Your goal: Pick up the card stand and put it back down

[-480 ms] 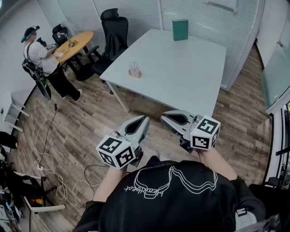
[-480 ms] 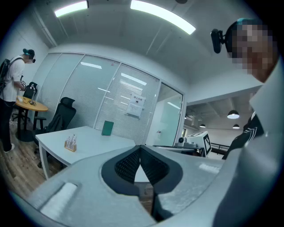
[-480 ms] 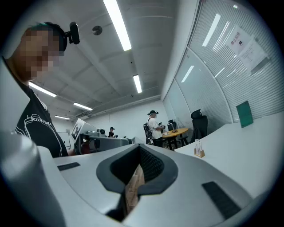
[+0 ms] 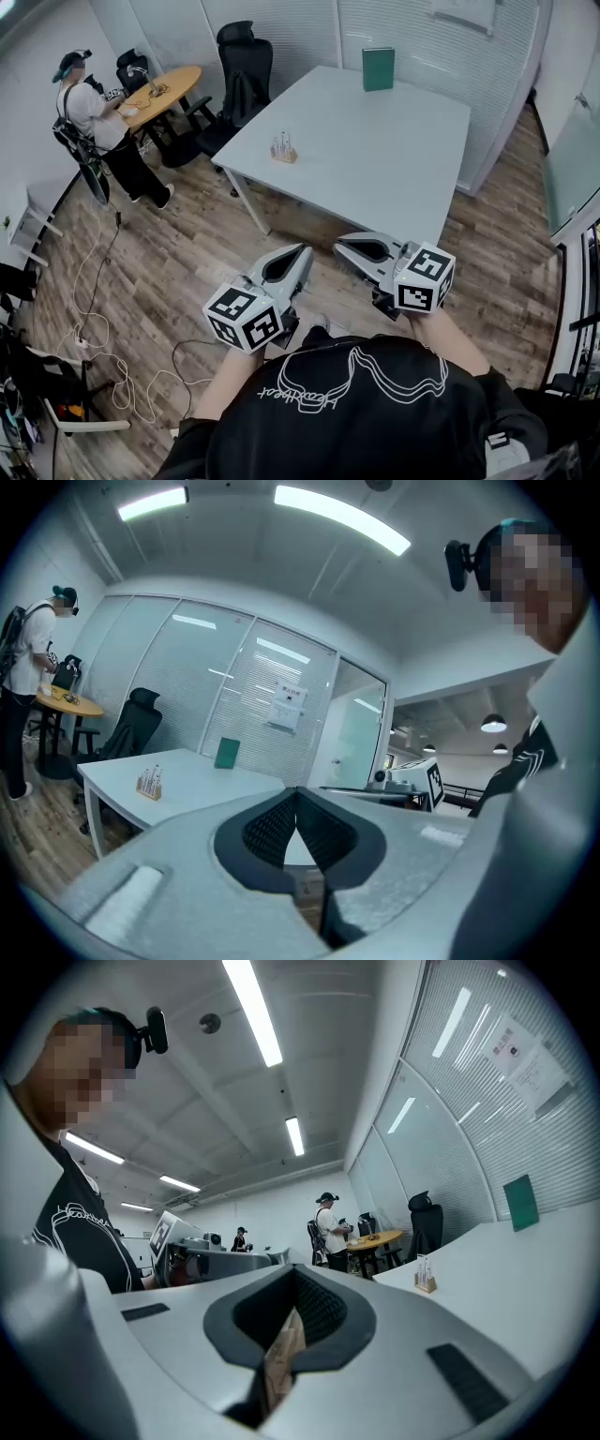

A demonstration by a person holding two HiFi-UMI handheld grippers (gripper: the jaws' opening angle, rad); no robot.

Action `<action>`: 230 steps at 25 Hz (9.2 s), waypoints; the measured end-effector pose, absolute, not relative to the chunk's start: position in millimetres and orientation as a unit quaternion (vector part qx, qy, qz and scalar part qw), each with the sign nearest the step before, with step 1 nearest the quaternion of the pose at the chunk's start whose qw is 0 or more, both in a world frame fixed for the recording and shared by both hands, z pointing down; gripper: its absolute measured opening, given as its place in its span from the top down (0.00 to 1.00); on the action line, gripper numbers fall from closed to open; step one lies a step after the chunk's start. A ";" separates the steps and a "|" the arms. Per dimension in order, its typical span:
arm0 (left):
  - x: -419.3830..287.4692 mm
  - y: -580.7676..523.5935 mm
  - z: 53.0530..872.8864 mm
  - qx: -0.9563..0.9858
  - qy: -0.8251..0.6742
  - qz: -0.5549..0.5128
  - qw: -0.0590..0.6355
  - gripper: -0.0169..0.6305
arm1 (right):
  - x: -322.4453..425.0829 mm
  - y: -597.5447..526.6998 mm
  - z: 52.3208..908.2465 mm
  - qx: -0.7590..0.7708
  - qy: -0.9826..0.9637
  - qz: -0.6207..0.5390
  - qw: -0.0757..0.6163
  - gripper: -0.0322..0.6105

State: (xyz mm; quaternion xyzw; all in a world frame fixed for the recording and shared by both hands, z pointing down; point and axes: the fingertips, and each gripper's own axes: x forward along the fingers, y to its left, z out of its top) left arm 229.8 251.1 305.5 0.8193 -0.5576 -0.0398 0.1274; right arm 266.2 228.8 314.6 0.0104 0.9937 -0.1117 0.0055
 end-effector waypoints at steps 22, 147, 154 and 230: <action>165.0 222.9 324.0 0.801 -0.583 -0.044 0.131 0.95 | 199.3 197.2 330.4 0.046 0.990 -0.133 0.013 0.94; -166.8 -229.6 598.6 0.830 -0.431 0.250 0.250 0.87 | -91.9 -232.6 601.0 -0.189 0.937 -0.106 -0.274 0.73; -164.2 -223.4 589.8 0.828 -0.436 0.237 0.259 0.87 | -88.7 -228.4 591.1 -0.185 0.942 -0.098 -0.262 0.73; -117.9 -184.3 484.3 0.848 -0.432 0.205 0.227 0.87 | -40.2 -187.7 485.5 -0.233 0.944 -0.083 -0.219 0.73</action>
